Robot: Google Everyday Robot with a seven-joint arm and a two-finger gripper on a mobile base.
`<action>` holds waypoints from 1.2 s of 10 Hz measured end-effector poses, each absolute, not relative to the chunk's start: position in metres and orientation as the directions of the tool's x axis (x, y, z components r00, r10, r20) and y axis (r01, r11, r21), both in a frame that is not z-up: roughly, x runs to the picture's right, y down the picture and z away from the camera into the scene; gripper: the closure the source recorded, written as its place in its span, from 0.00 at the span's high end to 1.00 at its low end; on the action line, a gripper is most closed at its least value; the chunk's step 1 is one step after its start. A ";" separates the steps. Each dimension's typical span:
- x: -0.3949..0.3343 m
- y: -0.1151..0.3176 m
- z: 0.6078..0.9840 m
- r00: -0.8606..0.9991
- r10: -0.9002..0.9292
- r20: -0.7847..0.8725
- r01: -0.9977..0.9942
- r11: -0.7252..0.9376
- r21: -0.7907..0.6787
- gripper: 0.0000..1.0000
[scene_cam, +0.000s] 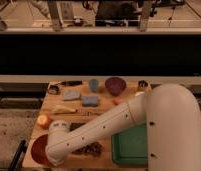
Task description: Stack bowls on top of each other
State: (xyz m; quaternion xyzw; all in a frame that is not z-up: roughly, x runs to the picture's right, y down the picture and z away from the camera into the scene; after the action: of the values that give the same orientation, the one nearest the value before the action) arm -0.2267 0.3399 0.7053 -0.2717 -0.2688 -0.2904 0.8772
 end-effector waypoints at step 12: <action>-0.138 0.168 0.626 0.778 -0.406 0.479 0.541 0.821 -0.182 0.00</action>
State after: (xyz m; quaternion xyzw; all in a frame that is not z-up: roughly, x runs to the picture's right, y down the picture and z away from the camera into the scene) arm -0.1382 0.1683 0.6263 -0.1566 -0.2148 -0.2546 0.9298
